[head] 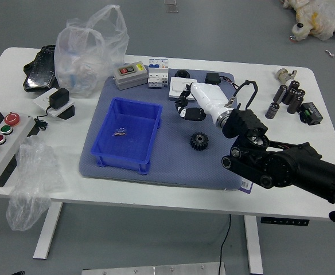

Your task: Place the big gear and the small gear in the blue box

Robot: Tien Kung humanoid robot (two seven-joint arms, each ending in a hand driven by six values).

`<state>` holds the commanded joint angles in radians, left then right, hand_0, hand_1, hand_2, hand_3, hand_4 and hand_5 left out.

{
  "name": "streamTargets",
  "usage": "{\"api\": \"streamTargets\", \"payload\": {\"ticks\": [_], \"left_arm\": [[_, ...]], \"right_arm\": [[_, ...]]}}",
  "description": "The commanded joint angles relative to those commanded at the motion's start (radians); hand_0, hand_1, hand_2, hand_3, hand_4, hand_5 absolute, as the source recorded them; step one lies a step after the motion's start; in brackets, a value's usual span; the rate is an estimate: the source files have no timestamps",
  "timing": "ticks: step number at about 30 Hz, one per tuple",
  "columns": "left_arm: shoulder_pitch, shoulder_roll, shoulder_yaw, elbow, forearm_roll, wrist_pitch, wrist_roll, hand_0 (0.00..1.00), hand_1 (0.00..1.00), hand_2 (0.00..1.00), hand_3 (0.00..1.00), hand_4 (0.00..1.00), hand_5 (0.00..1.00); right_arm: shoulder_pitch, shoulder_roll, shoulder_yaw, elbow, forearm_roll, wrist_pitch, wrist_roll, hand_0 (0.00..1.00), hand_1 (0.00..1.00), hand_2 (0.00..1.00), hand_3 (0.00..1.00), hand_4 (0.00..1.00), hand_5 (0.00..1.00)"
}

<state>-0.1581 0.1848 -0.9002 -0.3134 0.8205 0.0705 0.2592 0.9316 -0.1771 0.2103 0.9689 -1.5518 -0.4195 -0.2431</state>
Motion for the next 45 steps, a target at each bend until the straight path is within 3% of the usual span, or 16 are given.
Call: {"api": "streamTargets", "payload": {"ticks": [8, 14, 15, 21, 22, 31, 35, 38, 39, 44, 45], "left_arm": [[0.001, 0.003, -0.003, -0.001, 0.004, 0.0, 0.003, 0.653, 0.591, 0.586, 0.743, 0.746, 0.624], [-0.001, 0.003, -0.004, -0.001, 0.009, -0.002, 0.004, 0.653, 0.592, 0.585, 0.743, 0.746, 0.626], [-0.001, 0.003, -0.004, -0.001, 0.009, -0.002, 0.003, 0.653, 0.592, 0.585, 0.743, 0.75, 0.629], [0.001, 0.003, -0.006, -0.001, 0.013, -0.003, 0.006, 0.653, 0.592, 0.585, 0.743, 0.75, 0.629], [0.001, 0.003, -0.006, -0.001, 0.014, -0.003, 0.006, 0.653, 0.591, 0.585, 0.743, 0.751, 0.631], [0.0, 0.002, -0.003, 0.0, 0.009, -0.002, 0.004, 0.653, 0.593, 0.585, 0.743, 0.752, 0.631], [0.0, 0.0, 0.0, 0.0, 0.003, -0.001, 0.0, 0.653, 0.592, 0.586, 0.743, 0.752, 0.632], [0.002, -0.003, 0.007, 0.001, -0.007, 0.001, -0.004, 0.653, 0.592, 0.586, 0.743, 0.752, 0.632], [0.004, -0.003, 0.008, 0.001, -0.009, 0.001, -0.005, 0.653, 0.592, 0.586, 0.743, 0.754, 0.635], [0.013, -0.005, 0.006, 0.002, -0.014, 0.004, -0.004, 0.653, 0.592, 0.586, 0.743, 0.754, 0.635], [0.015, -0.006, 0.005, 0.002, -0.013, 0.005, -0.004, 0.653, 0.592, 0.586, 0.743, 0.754, 0.632]], "right_arm": [[0.02, 0.039, -0.061, 0.118, -0.08, 0.012, -0.017, 0.646, 0.698, 0.673, 0.503, 0.557, 0.342], [0.019, 0.066, -0.074, 0.119, -0.106, 0.024, -0.023, 0.65, 0.701, 0.675, 0.509, 0.567, 0.35], [0.014, 0.068, -0.068, 0.114, -0.107, 0.03, -0.03, 0.774, 0.913, 0.922, 0.778, 0.759, 0.43], [-0.009, 0.065, -0.036, 0.106, -0.112, 0.046, -0.056, 0.774, 0.913, 0.922, 0.778, 0.759, 0.43], [-0.011, 0.065, -0.035, 0.106, -0.113, 0.048, -0.057, 0.839, 0.998, 0.998, 0.968, 0.836, 0.442], [-0.031, 0.055, 0.012, 0.129, -0.133, 0.038, -0.048, 0.844, 0.998, 0.998, 0.998, 0.85, 0.451], [-0.074, 0.014, 0.101, 0.19, -0.144, 0.012, -0.037, 0.796, 0.958, 0.989, 0.96, 0.838, 0.447], [-0.138, -0.051, 0.193, 0.253, -0.157, 0.025, -0.073, 0.796, 0.958, 0.989, 0.96, 0.838, 0.447], [-0.156, -0.069, 0.216, 0.27, -0.156, 0.039, -0.091, 0.511, 0.757, 0.877, 0.944, 0.841, 0.434], [-0.254, -0.173, 0.328, 0.376, -0.166, 0.131, -0.211, 0.511, 0.757, 0.877, 0.944, 0.841, 0.434], [-0.277, -0.185, 0.345, 0.4, -0.182, 0.141, -0.239, 0.424, 0.727, 0.88, 0.937, 0.838, 0.422]]}}
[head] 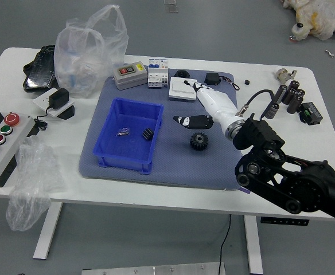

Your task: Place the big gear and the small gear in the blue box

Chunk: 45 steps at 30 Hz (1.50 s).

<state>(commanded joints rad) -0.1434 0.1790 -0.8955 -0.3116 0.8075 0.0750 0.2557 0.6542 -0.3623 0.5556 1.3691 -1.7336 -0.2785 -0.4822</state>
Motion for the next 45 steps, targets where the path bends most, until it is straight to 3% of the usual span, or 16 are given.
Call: {"api": "streamTargets", "payload": {"ticks": [4, 9, 22, 29, 30, 36, 37, 42, 43, 45], "left_arm": [[-0.001, -0.003, 0.001, 0.001, 0.0, 0.0, -0.003, 0.653, 0.592, 0.586, 0.743, 0.754, 0.632], [-0.005, -0.006, -0.008, 0.0, 0.01, -0.001, 0.0, 0.653, 0.592, 0.586, 0.743, 0.753, 0.632], [-0.01, -0.005, -0.016, -0.001, 0.02, -0.002, 0.004, 0.653, 0.592, 0.586, 0.743, 0.751, 0.629], [-0.011, -0.003, -0.016, -0.001, 0.02, -0.002, 0.005, 0.653, 0.591, 0.586, 0.742, 0.75, 0.629], [-0.011, -0.003, -0.016, -0.001, 0.019, -0.002, 0.004, 0.653, 0.591, 0.587, 0.742, 0.748, 0.626], [-0.013, -0.002, -0.013, -0.001, 0.018, -0.003, 0.002, 0.653, 0.591, 0.587, 0.742, 0.748, 0.626], [-0.013, -0.002, -0.013, 0.0, 0.018, -0.003, 0.001, 0.653, 0.592, 0.586, 0.742, 0.748, 0.628], [-0.013, -0.002, -0.01, 0.0, 0.016, -0.003, 0.0, 0.653, 0.592, 0.586, 0.742, 0.748, 0.628], [-0.013, -0.002, -0.009, 0.0, 0.015, -0.004, -0.001, 0.653, 0.592, 0.586, 0.742, 0.748, 0.627], [-0.013, -0.003, -0.007, 0.0, 0.013, -0.004, -0.002, 0.653, 0.592, 0.586, 0.742, 0.748, 0.627]], "right_arm": [[-0.047, 0.004, 0.022, 0.013, -0.062, 0.02, -0.062, 0.424, 0.727, 0.88, 0.937, 0.838, 0.422], [-0.05, 0.012, -0.002, -0.006, -0.129, 0.074, -0.091, 0.428, 0.746, 0.904, 0.946, 0.842, 0.396], [0.017, 0.08, -0.126, -0.155, -0.109, 0.089, -0.063, 0.401, 0.749, 0.907, 0.94, 0.851, 0.402], [0.032, 0.095, -0.172, -0.204, -0.075, 0.089, -0.051, 0.392, 0.74, 0.881, 0.929, 0.861, 0.403], [0.033, 0.097, -0.176, -0.21, -0.071, 0.089, -0.05, 0.344, 0.599, 0.639, 0.667, 0.473, 0.206], [0.035, 0.102, -0.194, -0.229, -0.06, 0.076, -0.039, 0.344, 0.599, 0.639, 0.667, 0.473, 0.206], [0.035, 0.102, -0.196, -0.23, -0.06, 0.064, -0.034, 0.299, 0.485, 0.483, 0.559, 0.506, 0.082], [0.037, 0.102, -0.201, -0.229, -0.06, 0.022, -0.013, 0.299, 0.485, 0.483, 0.559, 0.506, 0.082], [0.037, 0.102, -0.202, -0.229, -0.058, 0.017, -0.011, 0.28, 0.458, 0.418, 0.511, 0.533, 0.051], [0.038, 0.102, -0.204, -0.229, -0.055, 0.009, -0.006, 0.28, 0.458, 0.418, 0.511, 0.533, 0.051]]}}
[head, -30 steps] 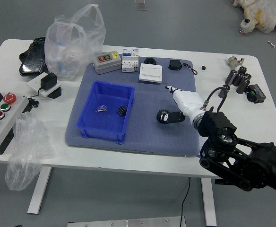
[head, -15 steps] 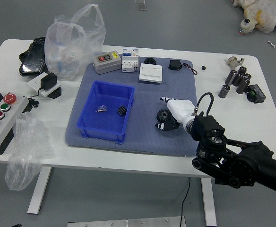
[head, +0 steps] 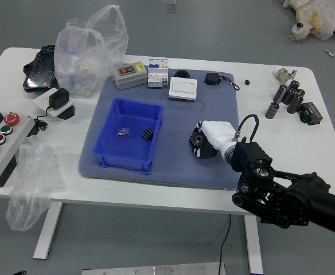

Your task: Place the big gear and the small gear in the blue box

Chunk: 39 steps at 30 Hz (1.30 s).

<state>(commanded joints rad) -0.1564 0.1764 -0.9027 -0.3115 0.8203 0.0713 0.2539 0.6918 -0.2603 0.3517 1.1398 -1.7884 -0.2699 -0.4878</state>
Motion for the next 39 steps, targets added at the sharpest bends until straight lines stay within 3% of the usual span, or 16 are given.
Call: {"api": "streamTargets", "payload": {"ticks": [7, 14, 20, 21, 26, 27, 28, 39], "left_arm": [[0.001, 0.0, 0.003, 0.0, -0.004, 0.0, -0.001, 0.653, 0.592, 0.586, 0.742, 0.748, 0.628], [0.003, 0.001, -0.002, -0.001, 0.0, 0.001, 0.004, 0.653, 0.592, 0.586, 0.743, 0.751, 0.63], [0.003, 0.003, -0.008, -0.003, 0.01, 0.0, 0.009, 0.653, 0.592, 0.586, 0.742, 0.751, 0.632], [0.002, 0.003, -0.009, -0.003, 0.011, 0.0, 0.01, 0.653, 0.592, 0.586, 0.743, 0.754, 0.635], [0.001, 0.005, -0.013, -0.004, 0.018, -0.001, 0.014, 0.653, 0.592, 0.586, 0.743, 0.754, 0.635], [0.001, 0.006, -0.014, -0.004, 0.018, -0.001, 0.014, 0.653, 0.592, 0.586, 0.743, 0.754, 0.635], [0.001, 0.006, -0.015, -0.004, 0.019, -0.001, 0.015, 0.653, 0.592, 0.586, 0.743, 0.754, 0.637], [-0.001, 0.005, -0.015, -0.005, 0.023, -0.003, 0.016, 0.653, 0.592, 0.586, 0.743, 0.755, 0.638]], "right_arm": [[0.013, -0.01, 0.012, 0.007, -0.001, -0.025, 0.017, 0.271, 0.453, 0.397, 0.505, 0.525, 0.059], [0.095, -0.021, 0.032, 0.081, -0.017, -0.035, 0.025, 0.266, 0.45, 0.398, 0.504, 0.534, 0.056], [0.181, 0.027, -0.013, 0.122, -0.017, -0.063, 0.063, 0.265, 0.452, 0.408, 0.509, 0.553, 0.054], [0.198, 0.04, -0.032, 0.126, -0.01, -0.065, 0.079, 0.288, 0.476, 0.548, 0.577, 0.564, 0.041], [0.247, 0.085, -0.113, 0.126, 0.026, -0.043, 0.149, 0.288, 0.476, 0.548, 0.577, 0.564, 0.041], [0.251, 0.09, -0.122, 0.124, 0.03, -0.038, 0.156, 0.288, 0.476, 0.548, 0.577, 0.564, 0.041], [0.255, 0.098, -0.135, 0.117, 0.032, -0.03, 0.165, 0.38, 0.623, 0.624, 0.645, 0.433, 0.15], [0.252, 0.135, -0.187, 0.052, 0.058, -0.012, 0.194, 0.433, 0.688, 0.658, 0.664, 0.399, 0.212]]}}
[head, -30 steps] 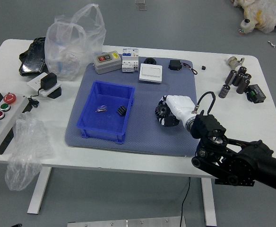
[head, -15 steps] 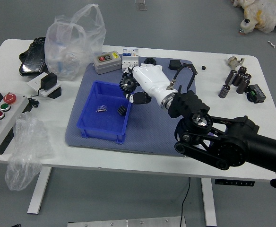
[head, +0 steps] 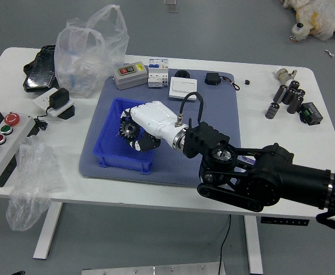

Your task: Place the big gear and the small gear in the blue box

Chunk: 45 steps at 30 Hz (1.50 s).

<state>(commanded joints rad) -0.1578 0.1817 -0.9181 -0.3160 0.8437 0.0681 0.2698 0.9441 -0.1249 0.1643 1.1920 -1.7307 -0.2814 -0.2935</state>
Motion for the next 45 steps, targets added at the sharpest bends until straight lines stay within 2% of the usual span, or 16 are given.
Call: {"api": "streamTargets", "payload": {"ticks": [1, 10, 23, 24, 25, 30, 31, 40, 45], "left_arm": [[-0.001, 0.0, 0.001, 0.0, -0.001, 0.0, -0.001, 0.653, 0.592, 0.586, 0.743, 0.755, 0.638], [-0.004, 0.006, 0.001, 0.001, 0.0, 0.0, -0.003, 0.653, 0.591, 0.586, 0.743, 0.755, 0.638], [-0.002, 0.006, -0.007, 0.0, 0.009, -0.001, 0.003, 0.653, 0.592, 0.586, 0.743, 0.753, 0.636], [-0.002, 0.006, -0.008, 0.0, 0.01, -0.001, 0.003, 0.653, 0.592, 0.586, 0.743, 0.753, 0.636], [-0.002, 0.007, -0.008, 0.0, 0.01, -0.001, 0.003, 0.653, 0.592, 0.586, 0.743, 0.753, 0.635], [-0.002, 0.006, -0.008, 0.0, 0.01, -0.002, 0.003, 0.653, 0.592, 0.586, 0.743, 0.753, 0.635], [-0.002, 0.006, -0.008, 0.0, 0.011, -0.002, 0.003, 0.653, 0.592, 0.586, 0.743, 0.752, 0.634], [-0.001, 0.005, -0.007, 0.0, 0.009, -0.002, 0.002, 0.653, 0.592, 0.585, 0.742, 0.752, 0.632], [0.0, 0.004, -0.004, 0.001, 0.004, 0.0, 0.001, 0.653, 0.592, 0.584, 0.742, 0.752, 0.633]], "right_arm": [[-0.001, 0.001, -0.003, -0.002, 0.004, 0.001, -0.001, 0.469, 0.73, 0.72, 0.687, 0.427, 0.25], [-0.002, 0.0, -0.026, -0.009, 0.015, 0.049, -0.021, 0.501, 0.752, 0.753, 0.707, 0.457, 0.262], [-0.009, -0.001, -0.021, -0.009, 0.011, 0.063, -0.027, 0.532, 0.774, 0.812, 0.747, 0.458, 0.251], [-0.011, -0.002, -0.02, -0.009, 0.01, 0.063, -0.028, 0.532, 0.774, 0.812, 0.747, 0.458, 0.251], [-0.011, -0.002, -0.019, -0.009, 0.009, 0.063, -0.028, 0.536, 0.781, 0.841, 0.811, 0.48, 0.25], [-0.02, -0.003, -0.006, -0.009, 0.001, 0.06, -0.028, 0.536, 0.781, 0.841, 0.811, 0.48, 0.25], [-0.021, -0.003, -0.004, -0.01, -0.001, 0.059, -0.027, 0.54, 0.782, 0.846, 0.842, 0.49, 0.257], [-0.032, -0.004, 0.018, -0.01, -0.01, 0.032, -0.018, 0.537, 0.779, 0.844, 0.842, 0.495, 0.264], [-0.062, -0.019, 0.092, 0.009, -0.021, 0.003, -0.012, 0.536, 0.779, 0.838, 0.833, 0.519, 0.279]]}}
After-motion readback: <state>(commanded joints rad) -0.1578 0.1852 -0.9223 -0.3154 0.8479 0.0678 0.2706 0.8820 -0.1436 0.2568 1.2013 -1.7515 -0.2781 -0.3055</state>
